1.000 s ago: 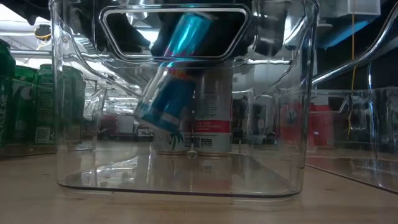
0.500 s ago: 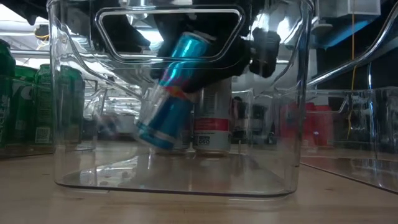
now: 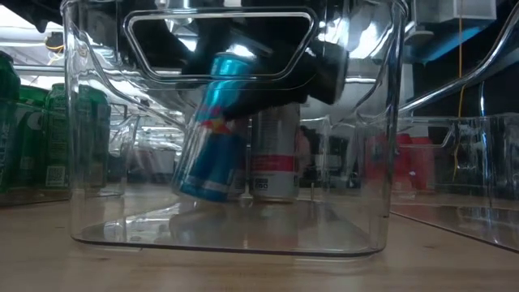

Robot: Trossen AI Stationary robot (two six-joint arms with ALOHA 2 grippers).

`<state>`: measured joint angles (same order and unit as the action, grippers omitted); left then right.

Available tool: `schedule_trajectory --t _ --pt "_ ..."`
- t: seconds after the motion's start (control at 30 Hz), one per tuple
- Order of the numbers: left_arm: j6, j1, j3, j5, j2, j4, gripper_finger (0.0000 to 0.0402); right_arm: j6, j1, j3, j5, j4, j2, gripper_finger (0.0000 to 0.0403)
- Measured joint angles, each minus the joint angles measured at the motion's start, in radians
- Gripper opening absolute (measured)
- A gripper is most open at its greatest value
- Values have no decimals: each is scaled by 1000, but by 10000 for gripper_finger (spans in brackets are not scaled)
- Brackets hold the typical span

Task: Sort soda cans
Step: Put the right blue soda can into the middle transparent bin, then put the blue soda can into the middle transparent bin

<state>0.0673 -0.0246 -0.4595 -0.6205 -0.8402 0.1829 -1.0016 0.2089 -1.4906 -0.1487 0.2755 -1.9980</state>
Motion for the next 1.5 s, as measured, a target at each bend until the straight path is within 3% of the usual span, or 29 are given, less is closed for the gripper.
schedule_trajectory --t 1.23,1.5 --pt "-1 0 0 0 0 -11 388 -50 -2 -50 67 -30 28 310" --pt "-1 0 0 0 0 -16 388 -53 0 -50 55 -1 93 310"
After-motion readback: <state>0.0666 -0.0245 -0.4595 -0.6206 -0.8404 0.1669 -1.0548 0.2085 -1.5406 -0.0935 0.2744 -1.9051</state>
